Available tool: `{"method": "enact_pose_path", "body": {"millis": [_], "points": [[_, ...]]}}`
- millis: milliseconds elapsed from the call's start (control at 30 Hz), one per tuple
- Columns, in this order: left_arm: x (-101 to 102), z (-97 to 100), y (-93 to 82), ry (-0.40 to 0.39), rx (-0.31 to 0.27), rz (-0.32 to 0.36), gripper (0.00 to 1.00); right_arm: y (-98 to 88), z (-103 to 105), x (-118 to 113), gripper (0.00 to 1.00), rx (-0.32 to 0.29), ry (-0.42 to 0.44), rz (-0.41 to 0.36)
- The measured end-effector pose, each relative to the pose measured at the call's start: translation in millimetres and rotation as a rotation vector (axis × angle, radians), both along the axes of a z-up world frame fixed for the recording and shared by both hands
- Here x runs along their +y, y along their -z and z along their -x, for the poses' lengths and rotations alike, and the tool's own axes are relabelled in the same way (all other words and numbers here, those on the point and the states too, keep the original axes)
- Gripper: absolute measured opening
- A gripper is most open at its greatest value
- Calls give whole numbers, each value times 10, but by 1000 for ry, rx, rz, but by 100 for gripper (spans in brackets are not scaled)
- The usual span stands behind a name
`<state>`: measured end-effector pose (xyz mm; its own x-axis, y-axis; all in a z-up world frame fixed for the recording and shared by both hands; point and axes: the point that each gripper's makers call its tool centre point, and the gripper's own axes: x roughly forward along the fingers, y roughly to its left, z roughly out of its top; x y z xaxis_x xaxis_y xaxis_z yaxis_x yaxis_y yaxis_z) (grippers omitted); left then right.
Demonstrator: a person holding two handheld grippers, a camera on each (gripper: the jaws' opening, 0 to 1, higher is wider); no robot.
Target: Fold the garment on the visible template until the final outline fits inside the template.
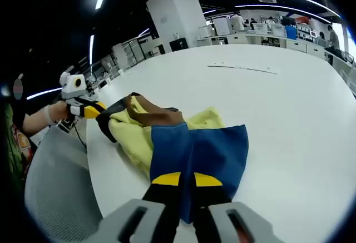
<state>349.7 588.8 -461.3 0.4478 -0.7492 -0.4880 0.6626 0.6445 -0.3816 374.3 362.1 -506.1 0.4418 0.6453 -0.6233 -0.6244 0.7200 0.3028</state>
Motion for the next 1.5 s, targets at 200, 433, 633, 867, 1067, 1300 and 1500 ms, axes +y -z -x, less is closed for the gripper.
{"method": "enact_pose_path", "body": {"millis": [200, 433, 633, 867, 1067, 1300, 1500], "points": [[30, -22, 15, -37, 25, 26, 0, -3, -1, -20, 0, -1, 14, -5], [82, -60, -7, -66, 8, 22, 0, -64, -2, -54, 0, -11, 32, -17], [138, -126, -92, -105, -23, 31, 0, -192, -14, -111, 0, -45, 54, -34], [250, -274, -311, -166, -86, 63, 0, -462, -24, -163, 0, -110, 81, -65], [276, -382, -528, -174, -146, 71, 0, -718, -73, -198, 0, -176, 95, -85], [326, -524, -822, -184, -218, 90, 0, -1162, -153, -235, 0, -270, 106, -119], [336, -611, -1116, -189, -274, 111, 0, -1548, -234, -205, 0, -354, 96, -141]]}}
